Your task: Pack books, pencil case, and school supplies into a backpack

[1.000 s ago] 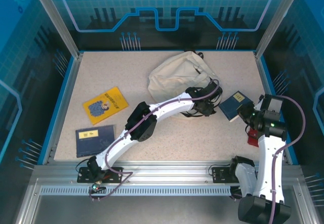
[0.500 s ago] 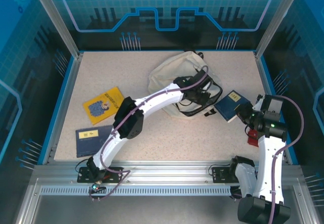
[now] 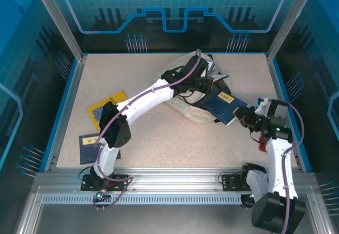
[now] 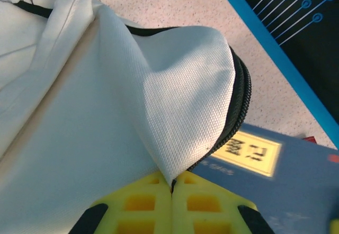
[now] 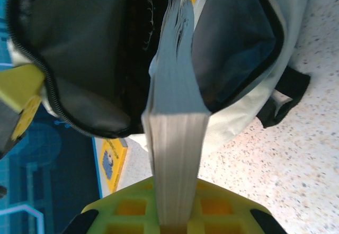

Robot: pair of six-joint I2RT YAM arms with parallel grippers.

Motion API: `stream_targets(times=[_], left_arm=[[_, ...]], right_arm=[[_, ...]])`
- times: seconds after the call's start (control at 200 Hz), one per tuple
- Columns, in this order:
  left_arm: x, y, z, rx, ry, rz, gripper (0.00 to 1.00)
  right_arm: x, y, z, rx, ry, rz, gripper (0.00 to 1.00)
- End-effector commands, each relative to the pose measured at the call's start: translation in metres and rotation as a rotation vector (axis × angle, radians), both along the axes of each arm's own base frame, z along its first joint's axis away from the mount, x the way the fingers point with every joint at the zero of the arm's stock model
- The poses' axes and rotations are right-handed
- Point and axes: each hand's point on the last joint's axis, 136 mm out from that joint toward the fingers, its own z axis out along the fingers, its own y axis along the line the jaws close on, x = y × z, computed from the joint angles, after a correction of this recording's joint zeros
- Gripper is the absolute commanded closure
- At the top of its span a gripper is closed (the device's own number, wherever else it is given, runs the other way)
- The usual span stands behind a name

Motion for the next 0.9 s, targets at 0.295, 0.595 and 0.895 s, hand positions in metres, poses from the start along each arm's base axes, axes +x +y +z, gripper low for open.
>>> stream_targets(times=[0.295,0.595,0.895], left_arm=[[-0.014,-0.009,0.054,-0.155,-0.075,-0.041,0.97],[-0.005,-0.005,0.057,-0.191,-0.069,0.024,0.97],[-0.003,-0.001,0.068,-0.236,-0.074,0.04,0.97]], right_arm=[[0.075,0.011,0.022,0.045,-0.201,-0.036,0.98],[0.124,0.048,0.002,0.045,-0.223,-0.015,0.97],[0.184,0.083,-0.037,0.075,-0.142,-0.01,0.95]])
